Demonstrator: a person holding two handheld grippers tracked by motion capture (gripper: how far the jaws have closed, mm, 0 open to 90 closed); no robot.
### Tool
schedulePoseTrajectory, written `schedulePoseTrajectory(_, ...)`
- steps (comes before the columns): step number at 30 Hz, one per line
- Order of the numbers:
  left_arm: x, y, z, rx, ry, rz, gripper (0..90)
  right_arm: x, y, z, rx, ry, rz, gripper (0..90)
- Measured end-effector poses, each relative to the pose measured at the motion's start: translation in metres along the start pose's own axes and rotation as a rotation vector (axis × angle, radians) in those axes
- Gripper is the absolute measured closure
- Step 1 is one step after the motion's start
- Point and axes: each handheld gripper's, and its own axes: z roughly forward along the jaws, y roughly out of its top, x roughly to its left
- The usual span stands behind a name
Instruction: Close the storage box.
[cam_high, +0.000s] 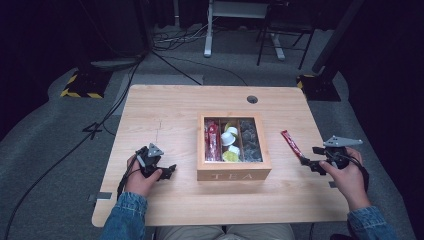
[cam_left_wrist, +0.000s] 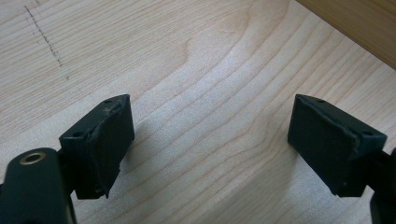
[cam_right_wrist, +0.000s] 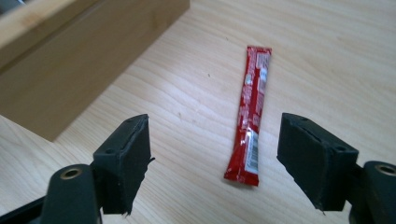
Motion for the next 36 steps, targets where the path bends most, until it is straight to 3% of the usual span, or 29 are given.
schedulePoseTrajectory(4,0.001,0.000,0.000,-0.002,0.000,0.005,14.7,-0.006,-0.013,0.007,-0.002,0.003,0.042,25.2)
schedulePoseTrajectory(10,0.001,0.000,0.001,-0.001,-0.003,0.006,14.6,-0.011,-0.028,0.019,-0.006,-0.020,0.045,25.4)
schedulePoseTrajectory(13,0.001,0.000,0.001,-0.001,-0.003,0.007,14.5,-0.014,-0.039,0.024,-0.040,-0.060,0.062,25.7)
schedulePoseTrajectory(18,0.001,0.001,0.001,0.000,-0.003,0.008,14.4,-0.016,-0.049,0.030,-0.024,-0.048,0.060,25.7)
schedulePoseTrajectory(36,-0.001,0.001,0.001,-0.001,0.009,-0.005,14.4,-0.015,-0.057,0.039,-0.012,-0.038,0.026,14.9)
